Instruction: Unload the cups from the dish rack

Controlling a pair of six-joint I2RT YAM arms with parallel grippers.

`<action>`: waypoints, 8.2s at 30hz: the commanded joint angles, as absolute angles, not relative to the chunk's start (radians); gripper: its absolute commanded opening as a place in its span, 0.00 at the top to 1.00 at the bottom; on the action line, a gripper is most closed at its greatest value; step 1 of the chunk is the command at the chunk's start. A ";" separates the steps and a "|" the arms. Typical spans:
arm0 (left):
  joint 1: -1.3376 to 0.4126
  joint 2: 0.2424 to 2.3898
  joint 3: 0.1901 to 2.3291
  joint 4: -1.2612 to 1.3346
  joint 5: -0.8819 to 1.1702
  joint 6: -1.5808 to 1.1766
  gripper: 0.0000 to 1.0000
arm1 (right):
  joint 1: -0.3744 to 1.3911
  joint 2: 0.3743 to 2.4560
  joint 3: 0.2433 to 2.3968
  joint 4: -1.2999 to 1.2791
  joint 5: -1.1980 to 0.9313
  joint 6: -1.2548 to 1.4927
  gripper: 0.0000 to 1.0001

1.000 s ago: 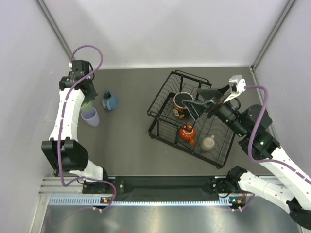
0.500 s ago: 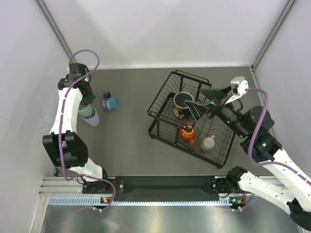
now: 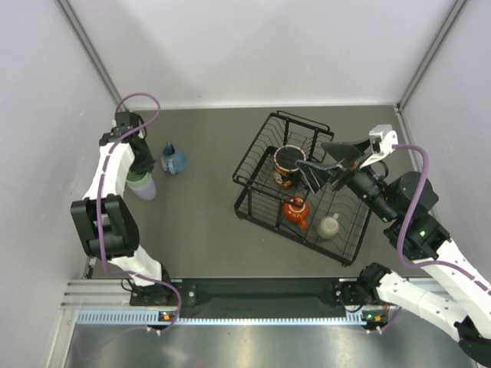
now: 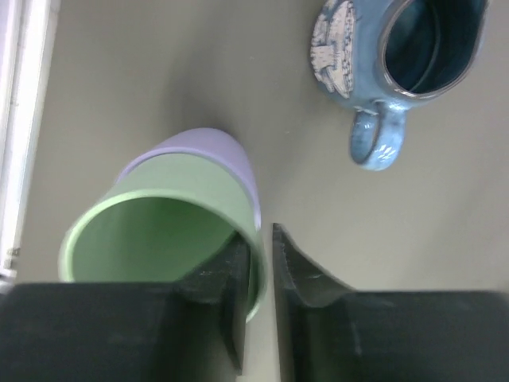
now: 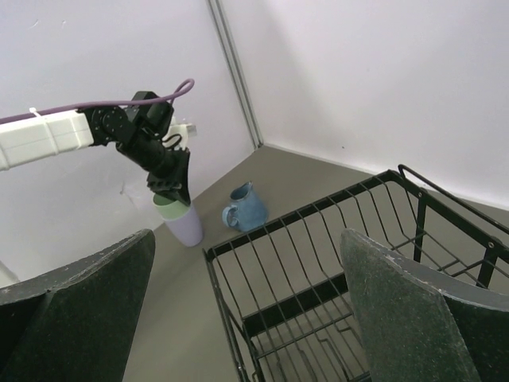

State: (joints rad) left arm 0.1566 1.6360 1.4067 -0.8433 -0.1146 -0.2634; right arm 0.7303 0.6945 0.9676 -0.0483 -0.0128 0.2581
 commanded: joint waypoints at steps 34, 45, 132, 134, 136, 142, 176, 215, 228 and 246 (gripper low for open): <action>0.087 1.082 1.212 -0.477 0.663 -0.525 0.01 | 0.732 0.790 1.232 -0.741 0.313 0.454 0.00; 0.048 1.002 1.095 -0.414 0.629 -0.528 0.04 | 0.712 0.860 1.267 -1.075 0.672 0.879 0.08; 0.018 1.045 1.034 -0.356 0.680 -0.577 0.05 | 0.186 1.178 0.795 -0.643 0.127 0.798 1.00; 0.018 1.031 1.032 -0.351 0.675 -0.583 0.05 | 0.175 1.174 0.796 -0.617 0.080 0.785 1.00; 0.018 1.014 1.034 -0.338 0.669 -0.600 0.05 | 0.169 1.161 0.798 -0.601 0.042 0.775 1.00; 0.018 1.009 1.077 -0.344 0.733 -0.615 0.08 | 0.143 1.126 0.802 -0.561 -0.026 0.750 1.00; -0.135 1.034 1.312 -0.161 0.887 -0.782 0.14 | -0.037 0.824 1.092 -0.715 -0.109 0.798 1.00; -0.541 1.396 1.400 0.379 0.954 -1.057 0.27 | -0.008 0.776 0.950 0.104 -0.531 1.308 1.00; -0.687 1.551 1.486 0.379 0.896 -0.997 0.28 | 0.043 0.779 0.891 0.198 -0.569 1.373 1.00; -0.761 1.632 1.502 0.466 0.928 -1.065 0.69 | 0.075 0.761 0.812 0.236 -0.558 1.379 1.00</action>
